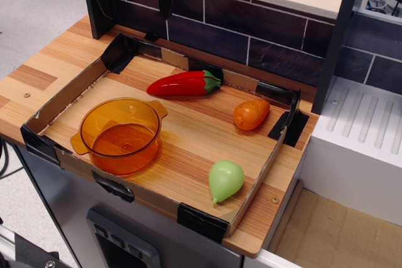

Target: Put carrot in pot

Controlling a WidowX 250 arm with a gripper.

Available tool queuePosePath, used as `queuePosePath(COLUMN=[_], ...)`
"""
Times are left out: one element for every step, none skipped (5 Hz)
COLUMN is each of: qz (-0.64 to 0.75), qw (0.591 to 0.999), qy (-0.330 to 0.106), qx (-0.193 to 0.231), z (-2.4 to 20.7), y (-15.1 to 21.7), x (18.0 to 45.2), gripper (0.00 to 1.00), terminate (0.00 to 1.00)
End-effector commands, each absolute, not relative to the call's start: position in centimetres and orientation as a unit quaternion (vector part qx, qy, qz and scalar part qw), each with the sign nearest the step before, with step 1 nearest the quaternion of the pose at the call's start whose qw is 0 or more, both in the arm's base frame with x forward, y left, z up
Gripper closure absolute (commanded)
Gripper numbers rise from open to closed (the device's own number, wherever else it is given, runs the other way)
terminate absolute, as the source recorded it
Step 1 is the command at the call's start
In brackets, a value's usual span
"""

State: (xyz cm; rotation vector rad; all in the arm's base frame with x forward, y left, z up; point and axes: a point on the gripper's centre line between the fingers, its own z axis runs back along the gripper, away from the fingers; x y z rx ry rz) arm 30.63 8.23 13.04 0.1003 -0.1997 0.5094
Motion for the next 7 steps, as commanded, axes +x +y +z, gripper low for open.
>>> queuePosePath(qz=[0.251,0.205,0.111,0.029,-0.016,-0.036,-0.053], qw=[0.962,0.976,0.992,0.998,0.997,0.995,0.995], qy=[-0.099,-0.069,-0.056,-0.056,-0.075,-0.086,-0.082], qx=[0.049,0.037,0.023,0.011,0.008,0.024,0.019], z=[13.0,12.1,10.7,9.2,8.0,6.7,5.1], y=[8.2,5.4,2.1,-0.6,-3.2,-4.2,-5.0], x=[30.6,31.4,31.9,32.4,33.3,33.5,33.1], gripper=[0.00,0.00,0.00,0.00,0.00,0.00,0.00], terminate=[0.00,0.00,0.00,0.00,0.00,0.00,0.00])
